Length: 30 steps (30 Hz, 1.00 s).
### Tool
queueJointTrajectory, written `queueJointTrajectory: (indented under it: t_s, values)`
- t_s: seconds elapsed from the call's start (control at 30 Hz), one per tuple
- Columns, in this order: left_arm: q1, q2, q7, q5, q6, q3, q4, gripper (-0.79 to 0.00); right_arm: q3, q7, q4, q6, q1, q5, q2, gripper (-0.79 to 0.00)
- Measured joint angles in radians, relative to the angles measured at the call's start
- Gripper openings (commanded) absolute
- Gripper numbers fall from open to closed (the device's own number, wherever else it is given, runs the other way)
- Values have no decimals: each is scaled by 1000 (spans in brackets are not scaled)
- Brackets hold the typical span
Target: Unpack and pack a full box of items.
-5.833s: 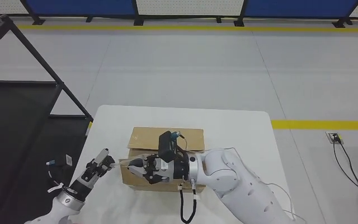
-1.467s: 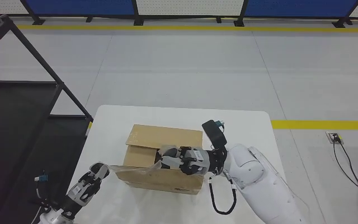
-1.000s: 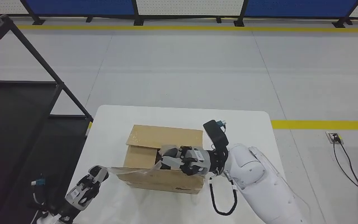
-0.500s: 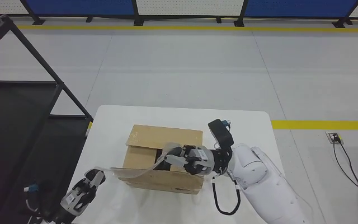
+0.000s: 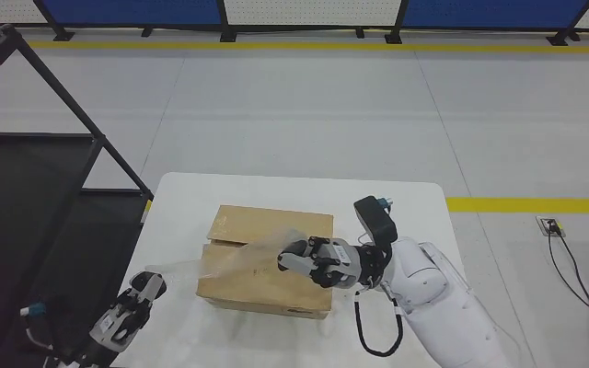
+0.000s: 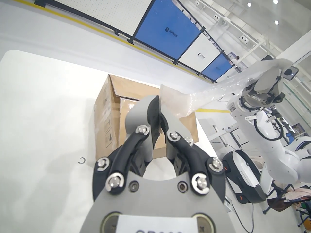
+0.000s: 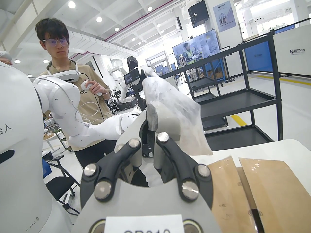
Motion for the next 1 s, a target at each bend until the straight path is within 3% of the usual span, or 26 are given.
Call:
queueJointTrajectory:
  t_s: [0.13,0.3,0.73,0.87,1.0]
  values:
    - [-28,1,-28,-75,46,3,0,-785,42,-31,-9,0,-30,-20,9,-785]
    - [-86,8,-138,-168,129,11,13,-785,88,-44,51,30,-71,-71,21,-785]
    - [-92,8,-131,-165,138,15,16,-785,86,-44,55,72,-83,-63,22,-785]
    - [-148,14,-177,-169,182,18,41,-785,94,-8,58,149,-106,-6,31,-785]
    - [-218,26,-299,-206,210,19,83,-785,108,38,54,214,-135,48,41,-785]
